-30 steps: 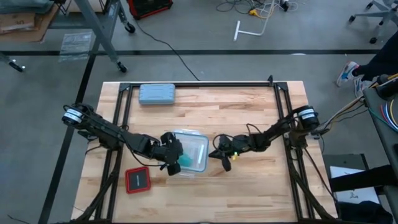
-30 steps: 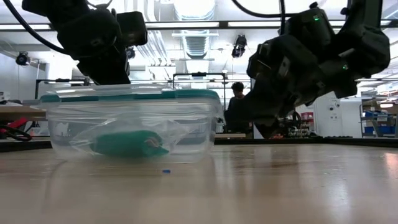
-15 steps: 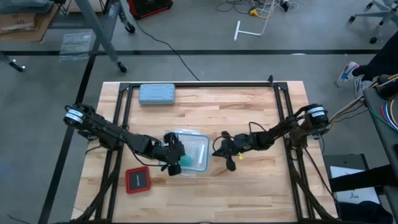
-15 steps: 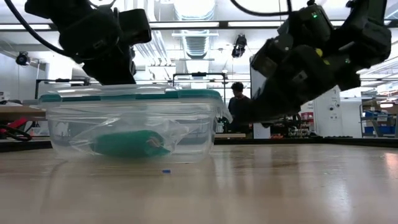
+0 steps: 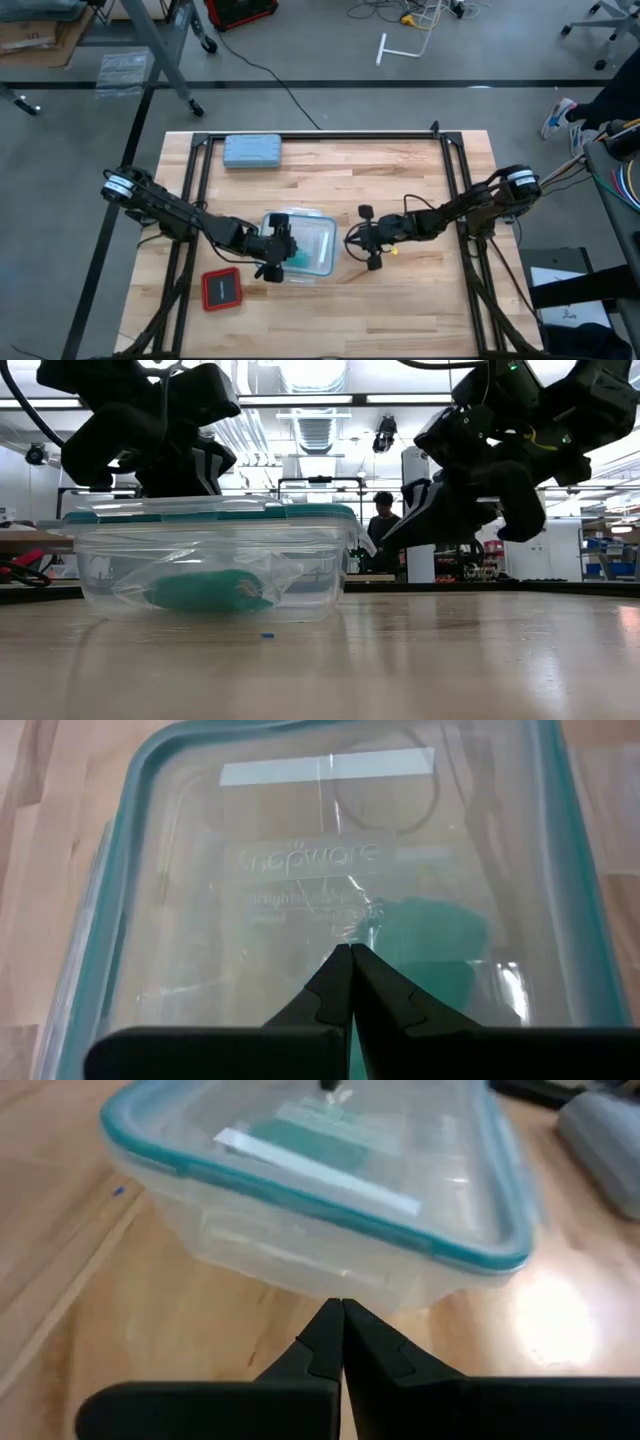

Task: Roll bandage
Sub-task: Close the transparent food container

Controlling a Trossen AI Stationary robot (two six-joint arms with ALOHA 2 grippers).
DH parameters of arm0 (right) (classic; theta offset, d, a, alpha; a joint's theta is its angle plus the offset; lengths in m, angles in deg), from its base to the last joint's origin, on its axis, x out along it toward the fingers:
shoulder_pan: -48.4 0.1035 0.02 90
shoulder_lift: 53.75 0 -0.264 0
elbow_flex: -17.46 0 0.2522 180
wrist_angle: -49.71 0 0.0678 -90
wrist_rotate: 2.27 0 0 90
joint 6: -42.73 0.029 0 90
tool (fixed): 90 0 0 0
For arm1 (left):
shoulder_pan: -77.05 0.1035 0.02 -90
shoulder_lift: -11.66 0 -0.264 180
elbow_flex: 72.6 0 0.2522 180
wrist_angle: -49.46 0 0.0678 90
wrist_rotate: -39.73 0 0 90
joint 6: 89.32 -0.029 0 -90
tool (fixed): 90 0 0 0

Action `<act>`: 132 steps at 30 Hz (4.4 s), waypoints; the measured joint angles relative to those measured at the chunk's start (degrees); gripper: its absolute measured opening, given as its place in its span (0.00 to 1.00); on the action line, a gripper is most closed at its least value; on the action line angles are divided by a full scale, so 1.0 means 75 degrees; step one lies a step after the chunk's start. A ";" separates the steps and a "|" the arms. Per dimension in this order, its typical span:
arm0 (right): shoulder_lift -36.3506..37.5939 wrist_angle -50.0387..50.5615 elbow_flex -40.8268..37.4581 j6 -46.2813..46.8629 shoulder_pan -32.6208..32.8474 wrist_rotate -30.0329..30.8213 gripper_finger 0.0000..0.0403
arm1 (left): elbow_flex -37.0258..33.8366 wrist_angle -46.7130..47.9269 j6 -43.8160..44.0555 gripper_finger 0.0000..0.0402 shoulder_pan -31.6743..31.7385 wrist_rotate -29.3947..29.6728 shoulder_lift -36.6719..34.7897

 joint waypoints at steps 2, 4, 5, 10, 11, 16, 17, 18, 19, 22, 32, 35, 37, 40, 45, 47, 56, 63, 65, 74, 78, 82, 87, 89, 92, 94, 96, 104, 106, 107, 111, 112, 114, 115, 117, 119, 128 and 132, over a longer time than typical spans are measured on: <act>0.0033 -0.0044 0.0001 -0.0046 0.0000 0.0190 0.00 | -0.0009 -0.0049 -0.0003 0.00 0.0000 0.0006 0.0003; 0.0035 -0.0035 0.0051 -0.0010 0.0000 0.0221 0.00 | -0.0018 -0.0256 0.0011 0.00 0.0007 0.0018 0.0016; 0.0037 -0.0035 0.0074 0.0099 0.0000 0.0222 0.01 | -0.0028 -0.0427 0.0067 0.00 0.0013 0.0014 0.0025; 0.0143 -0.0142 0.0097 0.0689 0.0000 0.0261 0.06 | 0.0119 -0.0819 0.0749 0.00 0.0015 0.0040 0.0041; 0.0160 -0.0193 0.0079 0.0748 0.0003 0.0382 0.06 | 0.0235 -0.0864 0.0840 0.00 0.0015 0.0109 0.0033; 0.0341 -0.0268 0.0005 0.1155 0.0007 0.0614 0.07 | 0.1222 -0.0548 0.0436 0.00 0.0012 0.0315 -0.0146; 0.0383 -0.0264 -0.0007 0.1231 0.0056 0.0530 0.07 | 0.1477 -0.0004 0.0310 0.00 0.0012 0.0327 -0.0196; 0.0430 -0.0261 -0.0009 0.1248 0.0132 0.0403 0.06 | 0.1689 0.0591 0.0184 0.00 0.0012 0.0368 -0.0245; 0.0461 -0.0295 -0.0009 0.1300 0.0243 0.0342 0.06 | 0.1854 0.1230 0.0037 0.00 0.0012 0.0526 -0.0290; 0.0469 -0.0707 -0.0012 0.1637 0.0574 0.0295 0.04 | 0.2011 0.2553 -0.0422 0.00 0.0081 0.1250 -0.0433; 0.0336 -0.0261 0.0870 0.2987 0.1631 0.0570 0.00 | 0.0702 0.1816 -0.0888 0.00 0.0661 0.0361 -0.0571; 0.0204 0.0865 0.1314 0.3050 0.1895 0.0528 0.00 | 0.0222 0.1155 -0.0903 0.00 0.0719 -0.0018 -0.0571; 0.0227 0.1643 0.1586 0.3244 0.1976 0.0498 0.00 | -0.0015 0.0841 -0.0651 0.00 0.0746 -0.0212 -0.0574; 0.0224 0.2891 0.1997 0.3504 0.1988 -0.0073 0.00 | -0.0164 0.0530 -0.0199 0.00 0.0755 -0.0442 -0.0597; 0.0216 0.3552 0.2273 0.3575 0.1991 -0.0213 0.00 | -0.0139 0.0375 0.0949 0.00 0.0749 -0.0584 -0.0586; 0.0216 0.3636 0.2238 0.3561 0.1990 -0.0211 0.00 | -0.0072 0.0342 0.1278 0.00 0.0749 -0.0659 -0.0572; -0.1051 0.3450 0.2268 0.3187 0.2135 -0.0111 0.00 | -0.0082 0.0142 0.2714 0.00 0.0725 -0.0764 -0.0571; -0.2180 0.2634 0.2999 0.3289 0.2246 0.0828 0.00 | -0.0170 0.0113 0.2870 0.00 0.0699 -0.0917 -0.0571; -0.2259 0.2654 0.3191 0.3398 0.2253 0.0883 0.00 | -0.0178 0.0099 0.2986 0.00 0.0702 -0.0971 -0.0574; -0.1658 0.3282 0.3171 0.3644 0.2245 0.2564 0.00 | -0.0184 0.0101 0.3310 0.00 0.0509 -0.1157 -0.0592; -0.1464 0.3820 0.3150 0.3878 0.2168 0.3291 0.00 | -0.0184 0.0091 0.3594 0.00 0.0370 -0.1306 -0.0595; -0.1333 0.4192 0.3151 0.3991 0.2012 0.4062 0.00 | -0.0178 0.0021 0.3828 0.00 0.0251 -0.1390 -0.0586; -0.1274 0.4240 0.3150 0.3963 0.1641 0.4080 0.00 | -0.0185 -0.0141 0.3841 0.00 0.0192 -0.1402 -0.0570; -0.1238 0.4221 0.3150 0.3863 0.1471 0.4076 0.00 | -0.0189 -0.0293 0.3840 0.00 0.0192 -0.1408 -0.0568; -0.1091 0.4232 0.3150 0.3762 0.1200 0.3978 0.00 | -0.0189 -0.0444 0.3830 0.00 0.0192 -0.1390 -0.0568; -0.0921 0.4229 0.3150 0.3768 0.1078 0.3660 0.00 | -0.0189 -0.0426 0.3826 0.00 0.0192 -0.1385 -0.0565; -0.0745 0.4363 0.3147 0.3770 0.1058 0.3323 0.00 | -0.0189 -0.0455 0.3832 0.00 0.0192 -0.1380 -0.0565; -0.0113 0.4990 0.3105 0.4367 0.1115 0.2042 0.00 | -0.0192 -0.0429 0.3647 0.00 0.0192 -0.1230 -0.0565; -0.0115 0.4258 0.3082 0.4374 0.1219 0.1835 0.00 | -0.0215 -0.0454 0.3602 0.00 0.0192 -0.1191 -0.0565; -0.0171 0.3892 0.3051 0.4373 0.1272 0.1772 0.00 | -0.0247 -0.0429 0.3605 0.00 0.0192 -0.1189 -0.0565; -0.0632 0.2849 0.2995 0.4386 0.1465 0.1750 0.00 | -0.0376 -0.0469 0.3756 0.00 0.0186 -0.1185 -0.0567; -0.0765 0.2731 0.2993 0.4427 0.1515 0.1756 0.00 | -0.0391 -0.0479 0.3776 0.00 0.0178 -0.1185 -0.0568; -0.1017 0.2677 0.2981 0.4552 0.1603 0.1797 0.00 | -0.0408 -0.0491 0.3725 0.00 0.0172 -0.1186 -0.0568; -0.1107 0.2618 0.2978 0.4658 0.1645 0.1816 0.00 | -0.0409 -0.0491 0.3652 0.00 0.0163 -0.1189 -0.0571; -0.1260 0.2543 0.2973 0.4845 0.1686 0.1819 0.00 | -0.0443 -0.0517 0.3521 0.00 0.0163 -0.1195 -0.0571; -0.1411 0.2463 0.2973 0.4993 0.1701 0.1824 0.00 | -0.0536 -0.0576 0.3477 0.00 0.0163 -0.1193 -0.0589; -0.1841 0.1670 0.2955 0.5089 0.1577 0.1822 0.00 | -0.1024 -0.1377 0.3599 0.00 0.0165 -0.1180 -0.0603; -0.1889 0.1611 0.2955 0.5033 0.1438 0.1813 0.00 | -0.1069 -0.1371 0.3602 0.00 0.0166 -0.1157 -0.0603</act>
